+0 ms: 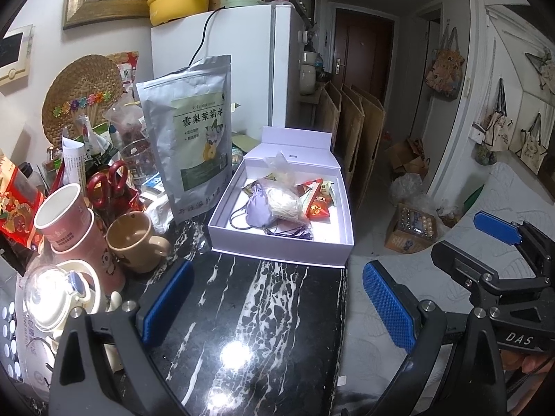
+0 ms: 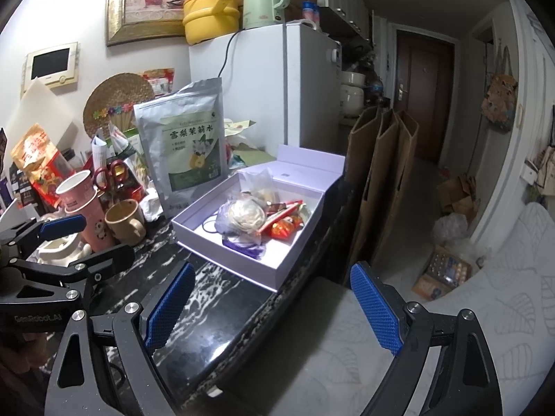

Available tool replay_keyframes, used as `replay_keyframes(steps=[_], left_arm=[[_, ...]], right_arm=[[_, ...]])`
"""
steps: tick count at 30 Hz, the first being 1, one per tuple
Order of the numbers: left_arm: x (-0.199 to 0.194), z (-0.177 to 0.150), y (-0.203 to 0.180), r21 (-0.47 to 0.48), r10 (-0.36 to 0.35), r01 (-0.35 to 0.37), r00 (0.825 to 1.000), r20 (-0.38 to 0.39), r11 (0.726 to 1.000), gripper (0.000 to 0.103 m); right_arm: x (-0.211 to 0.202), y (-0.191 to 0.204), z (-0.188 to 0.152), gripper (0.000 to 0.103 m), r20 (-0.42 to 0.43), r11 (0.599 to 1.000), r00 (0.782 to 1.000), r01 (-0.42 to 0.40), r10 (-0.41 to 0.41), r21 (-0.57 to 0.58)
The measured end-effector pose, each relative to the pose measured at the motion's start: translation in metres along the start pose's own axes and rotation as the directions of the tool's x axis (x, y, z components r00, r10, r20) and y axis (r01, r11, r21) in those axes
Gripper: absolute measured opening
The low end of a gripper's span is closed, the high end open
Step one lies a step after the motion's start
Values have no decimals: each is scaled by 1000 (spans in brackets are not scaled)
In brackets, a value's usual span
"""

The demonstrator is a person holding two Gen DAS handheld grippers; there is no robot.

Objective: Organize soft objects

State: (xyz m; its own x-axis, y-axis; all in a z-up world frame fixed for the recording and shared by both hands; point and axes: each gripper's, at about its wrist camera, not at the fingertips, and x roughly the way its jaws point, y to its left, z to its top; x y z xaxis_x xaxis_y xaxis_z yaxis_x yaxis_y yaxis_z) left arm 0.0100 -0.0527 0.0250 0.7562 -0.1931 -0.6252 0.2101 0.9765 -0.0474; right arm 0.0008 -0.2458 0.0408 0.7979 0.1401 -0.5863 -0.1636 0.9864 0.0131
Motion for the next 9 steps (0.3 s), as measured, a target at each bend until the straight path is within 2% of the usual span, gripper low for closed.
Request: replay_keyframes(steps=[9], left_arm=[[4,-1,0,6,-12,13,1000,-12,1000,99]], right_arm=[[2,1,0,92,-1,1000,1000,-1,1,5]])
